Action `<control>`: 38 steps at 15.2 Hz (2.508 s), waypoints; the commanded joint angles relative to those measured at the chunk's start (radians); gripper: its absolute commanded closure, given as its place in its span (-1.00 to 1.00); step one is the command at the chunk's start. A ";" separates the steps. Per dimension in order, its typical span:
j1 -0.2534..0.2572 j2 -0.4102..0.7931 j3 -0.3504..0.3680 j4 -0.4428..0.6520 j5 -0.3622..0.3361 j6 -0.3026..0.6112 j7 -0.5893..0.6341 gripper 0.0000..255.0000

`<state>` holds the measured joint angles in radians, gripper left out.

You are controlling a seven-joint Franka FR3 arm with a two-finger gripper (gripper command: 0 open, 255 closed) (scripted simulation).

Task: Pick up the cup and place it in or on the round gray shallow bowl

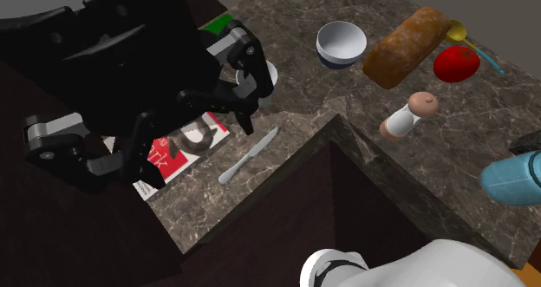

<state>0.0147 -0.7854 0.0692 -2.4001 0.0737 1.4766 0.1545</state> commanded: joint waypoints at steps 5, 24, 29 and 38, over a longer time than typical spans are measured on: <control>-0.024 0.057 -0.065 -0.052 -0.041 0.111 -0.082 -1.00; -0.096 0.632 -0.344 0.019 -0.058 0.615 -0.482 -1.00; -0.114 0.834 -0.383 0.125 0.023 0.695 -0.612 -1.00; -0.210 1.205 -0.367 0.404 0.189 0.743 -0.817 -1.00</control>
<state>-0.1807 0.3770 -0.3024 -2.0304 0.2455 2.2173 -0.6395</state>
